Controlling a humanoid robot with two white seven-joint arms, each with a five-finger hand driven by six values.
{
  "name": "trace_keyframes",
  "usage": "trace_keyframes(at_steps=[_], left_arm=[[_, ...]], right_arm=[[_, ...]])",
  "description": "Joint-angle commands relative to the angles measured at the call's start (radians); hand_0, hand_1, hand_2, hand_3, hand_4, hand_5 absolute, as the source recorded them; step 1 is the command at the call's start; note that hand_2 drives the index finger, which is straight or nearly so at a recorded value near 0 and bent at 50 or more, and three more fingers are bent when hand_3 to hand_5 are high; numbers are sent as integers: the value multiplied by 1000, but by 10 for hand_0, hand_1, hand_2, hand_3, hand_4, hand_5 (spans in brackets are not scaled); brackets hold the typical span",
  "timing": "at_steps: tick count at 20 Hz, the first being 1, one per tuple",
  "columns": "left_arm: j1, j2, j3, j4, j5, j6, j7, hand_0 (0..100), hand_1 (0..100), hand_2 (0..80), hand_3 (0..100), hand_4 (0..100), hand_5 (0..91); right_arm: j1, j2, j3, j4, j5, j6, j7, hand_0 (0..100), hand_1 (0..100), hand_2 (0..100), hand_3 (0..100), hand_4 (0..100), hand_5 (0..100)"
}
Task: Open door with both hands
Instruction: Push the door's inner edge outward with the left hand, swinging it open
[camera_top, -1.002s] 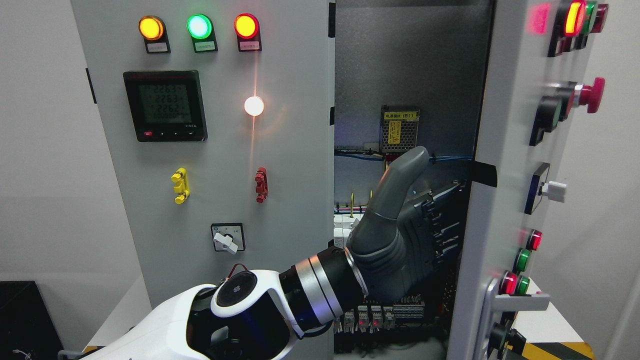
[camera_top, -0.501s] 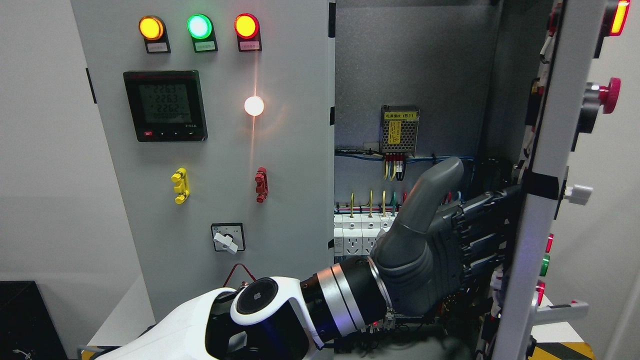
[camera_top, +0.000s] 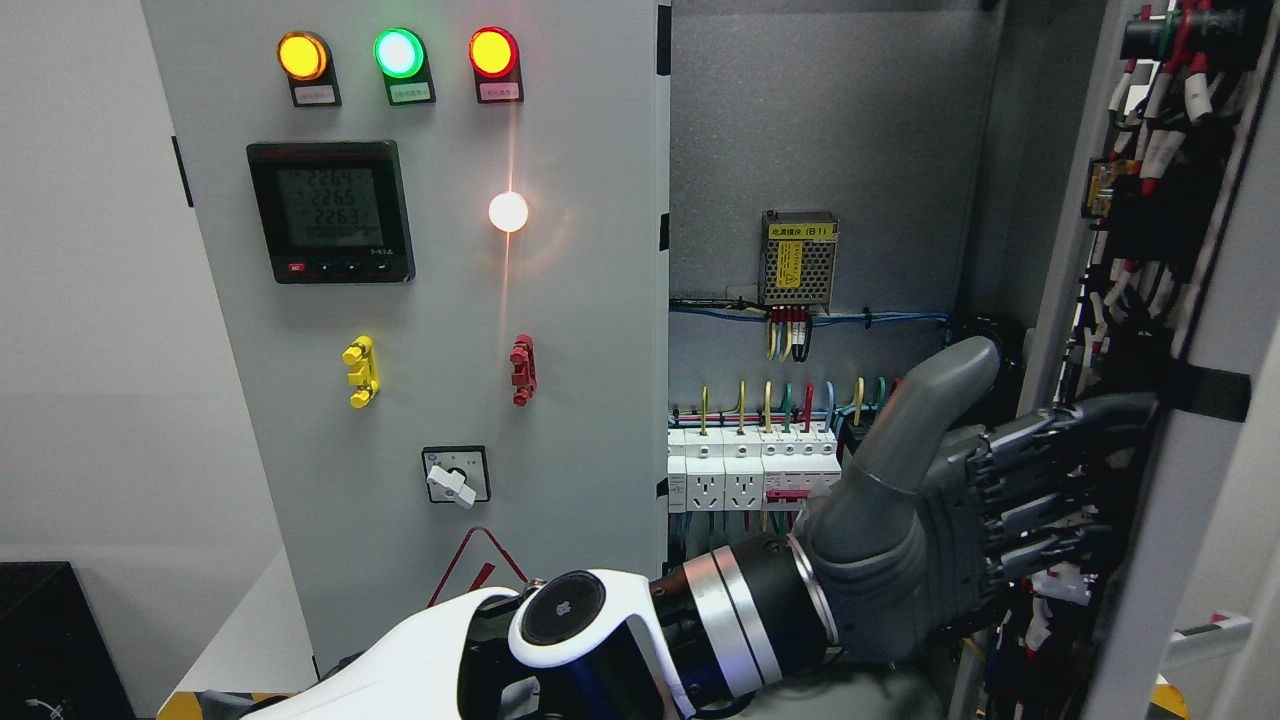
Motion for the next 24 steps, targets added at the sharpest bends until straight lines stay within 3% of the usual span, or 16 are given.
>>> trace_keyframes(at_steps=[1,24], left_arm=[[-8,-112,-25,54,-8,6,0,0,0,0,0,0,0],[-103,-342,-83,280,-8,3,0,0,0,0,0,0,0]], right_arm=[[0,0,0,0,0,0,0,190,0,0,0,0,0],[0,0,0,0,0,0,0,190,0,0,0,0,0]])
